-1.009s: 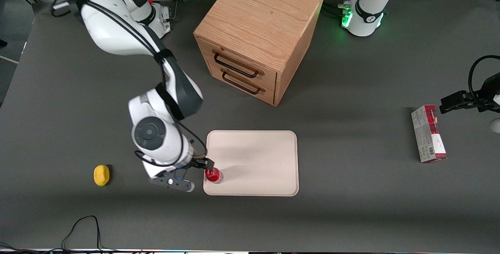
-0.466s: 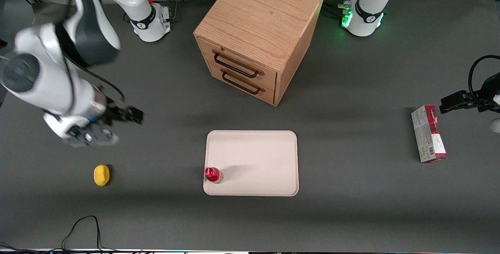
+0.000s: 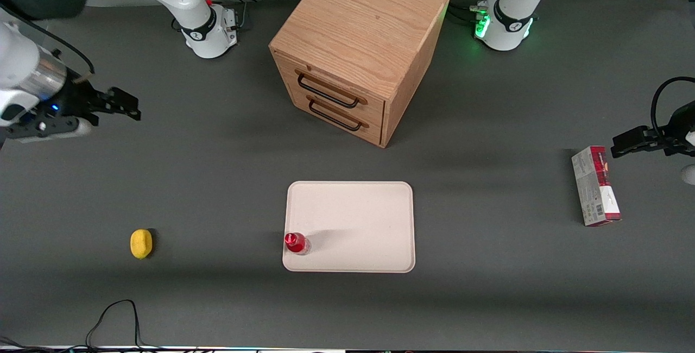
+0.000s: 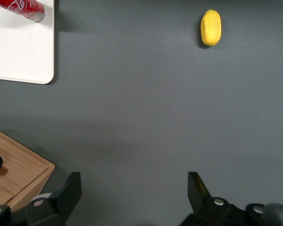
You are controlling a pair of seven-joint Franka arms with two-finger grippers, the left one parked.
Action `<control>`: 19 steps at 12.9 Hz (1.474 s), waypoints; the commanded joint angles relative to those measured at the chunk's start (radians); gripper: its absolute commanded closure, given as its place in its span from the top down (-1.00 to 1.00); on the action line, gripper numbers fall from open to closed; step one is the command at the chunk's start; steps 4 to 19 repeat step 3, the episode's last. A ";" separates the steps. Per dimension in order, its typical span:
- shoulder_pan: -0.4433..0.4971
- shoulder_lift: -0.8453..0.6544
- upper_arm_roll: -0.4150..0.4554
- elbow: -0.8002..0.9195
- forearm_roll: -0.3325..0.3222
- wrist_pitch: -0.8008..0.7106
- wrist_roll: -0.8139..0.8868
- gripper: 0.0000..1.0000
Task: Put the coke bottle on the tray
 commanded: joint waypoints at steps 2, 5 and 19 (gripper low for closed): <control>-0.012 -0.009 0.004 -0.013 0.026 -0.003 -0.022 1.00; -0.026 -0.006 0.002 -0.008 0.030 -0.021 -0.034 1.00; -0.026 -0.006 0.002 -0.008 0.030 -0.021 -0.034 1.00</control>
